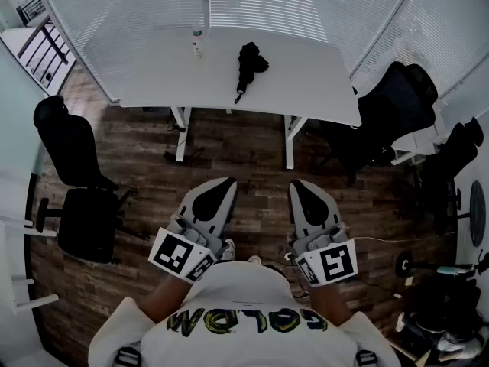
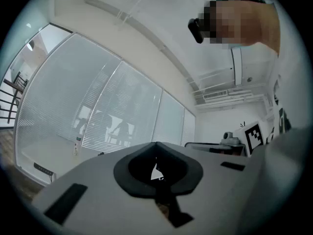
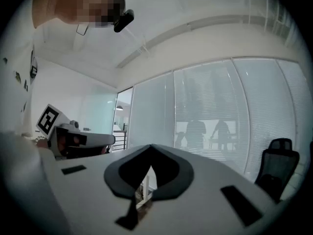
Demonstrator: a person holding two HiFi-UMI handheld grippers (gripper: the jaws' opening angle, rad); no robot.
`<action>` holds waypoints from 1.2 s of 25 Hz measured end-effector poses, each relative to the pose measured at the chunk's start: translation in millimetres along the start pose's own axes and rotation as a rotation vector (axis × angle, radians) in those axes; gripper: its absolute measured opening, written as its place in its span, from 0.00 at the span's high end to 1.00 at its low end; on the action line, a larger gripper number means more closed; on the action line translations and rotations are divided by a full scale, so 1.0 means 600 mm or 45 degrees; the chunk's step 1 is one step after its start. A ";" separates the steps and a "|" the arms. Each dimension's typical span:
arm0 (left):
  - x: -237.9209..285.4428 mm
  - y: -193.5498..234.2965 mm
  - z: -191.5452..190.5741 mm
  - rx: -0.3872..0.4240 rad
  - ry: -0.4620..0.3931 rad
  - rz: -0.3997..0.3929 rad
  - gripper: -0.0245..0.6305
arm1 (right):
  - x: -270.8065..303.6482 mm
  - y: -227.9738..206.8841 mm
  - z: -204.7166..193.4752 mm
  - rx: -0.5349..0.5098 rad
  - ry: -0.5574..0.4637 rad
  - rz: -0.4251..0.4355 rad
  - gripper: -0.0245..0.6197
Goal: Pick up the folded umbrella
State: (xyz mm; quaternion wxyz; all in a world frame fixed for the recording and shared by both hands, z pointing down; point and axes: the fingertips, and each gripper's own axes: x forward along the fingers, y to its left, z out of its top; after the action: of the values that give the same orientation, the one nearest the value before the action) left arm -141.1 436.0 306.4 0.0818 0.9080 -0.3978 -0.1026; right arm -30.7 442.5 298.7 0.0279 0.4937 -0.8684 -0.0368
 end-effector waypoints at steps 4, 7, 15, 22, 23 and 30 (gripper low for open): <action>-0.023 0.027 -0.011 -0.002 0.023 0.015 0.94 | 0.023 0.045 -0.015 -0.021 0.021 0.031 0.95; -0.029 0.039 -0.012 -0.013 0.034 0.017 0.94 | 0.034 0.052 -0.017 0.003 0.028 0.018 0.95; -0.007 0.063 -0.021 -0.014 0.048 0.014 0.94 | 0.058 0.025 -0.022 0.020 0.011 -0.014 0.94; 0.058 0.083 -0.033 -0.005 0.060 0.023 0.94 | 0.096 -0.021 -0.037 0.029 0.008 0.017 0.94; 0.072 0.085 -0.035 -0.003 0.063 0.020 0.94 | 0.102 -0.034 -0.039 0.031 0.006 0.014 0.94; 0.194 0.109 -0.042 0.023 0.070 0.024 0.94 | 0.155 -0.149 -0.053 0.056 0.006 0.007 0.94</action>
State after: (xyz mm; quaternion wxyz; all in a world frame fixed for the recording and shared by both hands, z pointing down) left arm -103.9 308.0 331.7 0.0853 0.9074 -0.4049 -0.0734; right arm 0.7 315.7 323.5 0.0192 0.4918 -0.8703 -0.0165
